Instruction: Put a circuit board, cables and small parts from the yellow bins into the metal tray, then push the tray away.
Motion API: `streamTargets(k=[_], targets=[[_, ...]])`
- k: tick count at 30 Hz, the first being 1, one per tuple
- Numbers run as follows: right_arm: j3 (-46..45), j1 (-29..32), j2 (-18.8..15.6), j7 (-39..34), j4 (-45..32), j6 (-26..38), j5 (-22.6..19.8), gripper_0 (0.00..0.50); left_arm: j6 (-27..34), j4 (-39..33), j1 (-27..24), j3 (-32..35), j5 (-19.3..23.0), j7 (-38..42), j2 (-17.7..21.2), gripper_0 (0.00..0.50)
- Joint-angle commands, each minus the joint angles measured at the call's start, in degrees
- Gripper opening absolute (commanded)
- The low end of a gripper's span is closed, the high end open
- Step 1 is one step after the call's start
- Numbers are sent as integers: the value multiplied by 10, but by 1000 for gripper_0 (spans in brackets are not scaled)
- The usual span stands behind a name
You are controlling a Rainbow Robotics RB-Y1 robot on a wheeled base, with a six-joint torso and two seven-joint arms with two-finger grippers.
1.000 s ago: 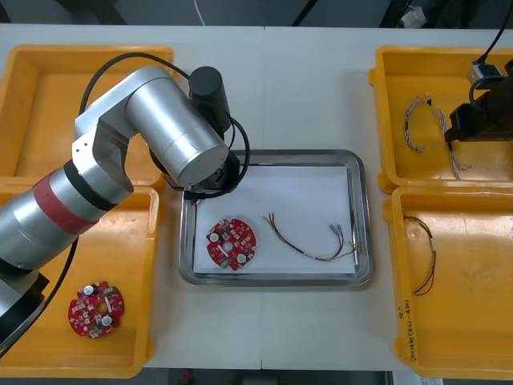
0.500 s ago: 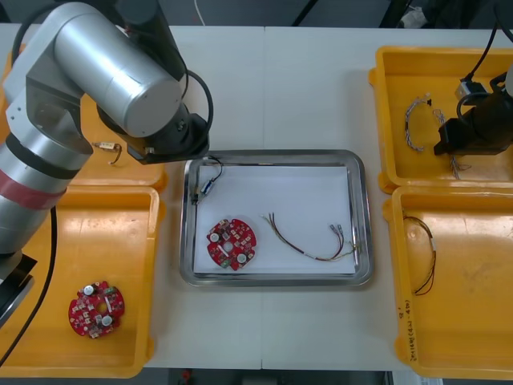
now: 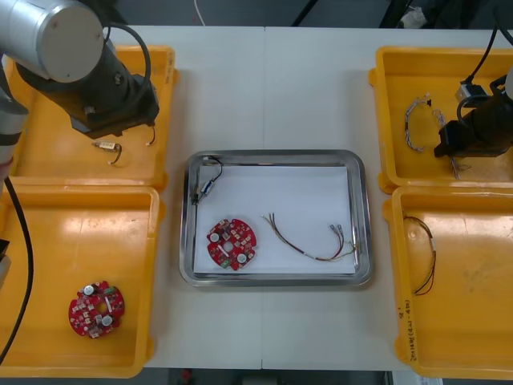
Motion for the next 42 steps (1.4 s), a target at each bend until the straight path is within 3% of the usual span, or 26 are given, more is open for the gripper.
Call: streamTargets(k=[1, 3, 5, 6, 7, 16, 22, 33, 42], targets=[[4, 20, 9, 24, -1, -4, -5, 482, 5, 12, 2, 42, 2, 33, 26, 500], [4, 20, 9, 24, -1, -4, -5, 368, 5, 24, 2, 52, -3, 36, 26, 500], [4, 20, 9, 24, -1, -5, -5, 106, 5, 39, 2, 60, -14, 41, 26, 500], [4, 20, 9, 24, -1, -5, -5, 30, 5, 41, 1, 62, -17, 41, 26, 500], [5, 21, 9, 24, -1, -6, -5, 0, 5, 49, 1, 68, -21, 44, 26, 500], [4, 20, 3, 24, -15, -5, -7, 0, -5, 105, 2, 121, -29, 66, 17, 500], [-2, 19, -26, 17, -83, 36, -6, 0, -26, 132, 2, 139, -43, 112, 9, 500], [-74, 19, -82, 15, -223, 197, -11, 0, -137, 241, 2, 135, -54, 154, -3, 500], [-118, 19, -110, 13, -313, 315, -24, 0, -161, 278, 2, 103, -50, 167, -3, 500]])
